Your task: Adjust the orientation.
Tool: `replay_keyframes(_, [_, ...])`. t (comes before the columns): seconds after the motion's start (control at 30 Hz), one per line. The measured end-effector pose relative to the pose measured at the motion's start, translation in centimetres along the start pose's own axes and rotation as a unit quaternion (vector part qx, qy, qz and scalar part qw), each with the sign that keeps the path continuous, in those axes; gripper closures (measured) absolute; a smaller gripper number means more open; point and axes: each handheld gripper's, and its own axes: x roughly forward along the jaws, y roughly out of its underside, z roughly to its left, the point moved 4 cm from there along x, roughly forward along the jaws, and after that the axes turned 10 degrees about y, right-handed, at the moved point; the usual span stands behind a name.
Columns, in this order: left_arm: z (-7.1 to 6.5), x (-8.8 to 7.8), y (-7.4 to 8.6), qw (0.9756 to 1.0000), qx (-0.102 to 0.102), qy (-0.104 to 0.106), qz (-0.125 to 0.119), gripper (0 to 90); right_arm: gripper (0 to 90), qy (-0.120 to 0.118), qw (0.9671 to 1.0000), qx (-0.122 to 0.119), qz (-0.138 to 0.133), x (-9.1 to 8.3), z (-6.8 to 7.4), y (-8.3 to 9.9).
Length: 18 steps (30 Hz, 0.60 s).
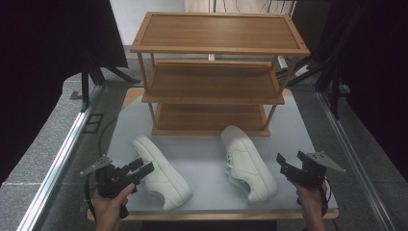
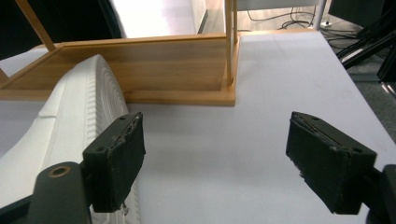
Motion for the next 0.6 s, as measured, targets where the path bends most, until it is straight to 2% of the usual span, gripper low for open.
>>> replay_keyframes(0.03, [-0.1,-0.1,0.1,1.0000,0.003,0.005,0.001,32.5,21.4,-0.003,1.0000,0.004,-0.002,0.0,-0.2,0.0])
replay_keyframes(0.1, [-0.1,-0.1,0.2,1.0000,0.007,0.002,0.001,34.0,21.9,-0.004,0.9999,0.009,-0.004,-0.1,-0.3,-0.1])
replay_keyframes(0.13, [-0.1,-0.3,0.5,0.9998,0.014,-0.014,0.004,35.6,22.5,-0.004,0.9998,0.018,-0.009,-0.1,-0.6,-0.3])
replay_keyframes(0.23, [0.0,-0.5,0.8,0.9996,0.013,-0.024,0.005,41.3,22.9,-0.007,0.9996,0.022,-0.017,-0.1,-0.8,-0.7])
replay_keyframes(0.27, [0.0,-0.7,1.0,0.9994,0.012,-0.031,0.004,44.9,23.0,-0.009,0.9996,0.023,-0.017,-0.1,-0.8,-0.8])
replay_keyframes(0.3, [0.0,-0.9,1.1,0.9992,0.012,-0.039,0.003,44.9,23.0,-0.009,0.9996,0.023,-0.017,-0.1,-0.8,-0.8])
replay_keyframes(0.33, [0.0,-1.4,1.4,0.9986,0.015,-0.049,0.009,53.1,23.4,-0.018,0.9995,0.021,-0.014,0.0,-0.6,-0.9])
replay_keyframes(0.43, [0.1,-2.1,1.5,0.9978,0.020,-0.062,0.013,61.1,23.4,-0.025,0.9996,0.008,-0.014,0.0,-0.2,-1.1])
replay_keyframes(0.47, [0.2,-2.9,1.6,0.9969,0.023,-0.074,0.015,64.3,23.4,-0.026,0.9995,0.007,-0.014,-0.1,-0.2,-1.2])
replay_keyframes(0.57, [0.4,-3.6,1.8,0.9962,0.023,-0.082,0.018,73.8,23.8,-0.027,0.9995,0.010,-0.013,0.1,-0.1,-1.4])
replay_keyframes(0.6, [0.4,-4.0,2.0,0.9955,0.025,-0.087,0.028,76.2,24.0,-0.026,0.9996,0.010,-0.011,0.3,0.0,-1.4])
